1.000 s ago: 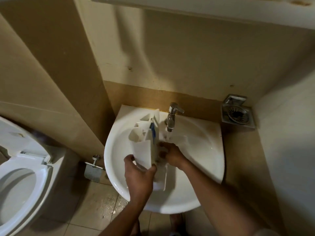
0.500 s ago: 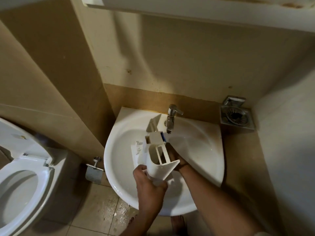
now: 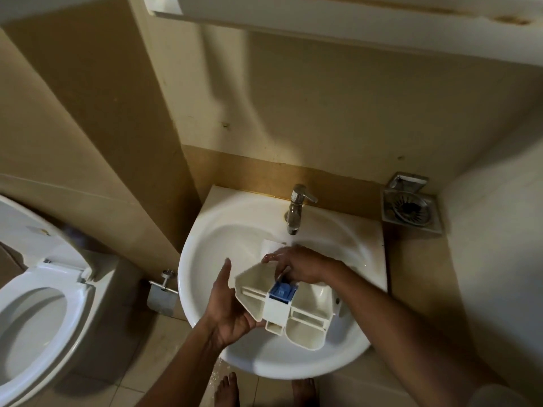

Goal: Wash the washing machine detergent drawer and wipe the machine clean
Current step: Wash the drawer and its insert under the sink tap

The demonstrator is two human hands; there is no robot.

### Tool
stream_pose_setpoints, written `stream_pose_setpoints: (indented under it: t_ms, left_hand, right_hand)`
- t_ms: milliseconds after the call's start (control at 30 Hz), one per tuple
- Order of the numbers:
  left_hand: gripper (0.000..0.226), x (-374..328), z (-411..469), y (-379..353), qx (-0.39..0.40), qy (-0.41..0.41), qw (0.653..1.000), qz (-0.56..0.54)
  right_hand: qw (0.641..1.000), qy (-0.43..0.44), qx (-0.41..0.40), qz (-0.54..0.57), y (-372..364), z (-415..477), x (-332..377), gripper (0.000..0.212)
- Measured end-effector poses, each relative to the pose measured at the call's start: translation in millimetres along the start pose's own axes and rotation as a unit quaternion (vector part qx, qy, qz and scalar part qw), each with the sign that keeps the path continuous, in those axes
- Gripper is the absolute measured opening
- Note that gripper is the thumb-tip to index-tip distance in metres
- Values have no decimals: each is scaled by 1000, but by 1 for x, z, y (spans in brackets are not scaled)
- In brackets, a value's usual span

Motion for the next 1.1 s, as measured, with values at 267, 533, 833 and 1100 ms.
stream_pose_setpoints:
  t_ms: [267,533,833,1100]
  left_hand:
    - [39,-5,12,-4,-5,48,990,135]
    - [41,-9,9,-18,38,92,985,144]
    - [43,-26,0,-22,27,71,981,179]
    - [40,-31,-26,8,6,17,994,111]
  right_hand:
    - [932,-62,-319,160,2,-57,-6,32]
    - [700,-331,-363,518,-5,-113,-1,23]
    - [575,-287,-307,702,-22,-115,2,20]
    - [603,-291,-229,707,-29,-76,33,33]
Point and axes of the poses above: each hand's wrist, its own z-axis towards the middle knuckle, its own y-axis out of the back of the hand, x = y × z, the point moved 1 cm from there along z, towards the middle knuckle, and after that the axes turned 14 degrees about z, right-handed, at the moved point
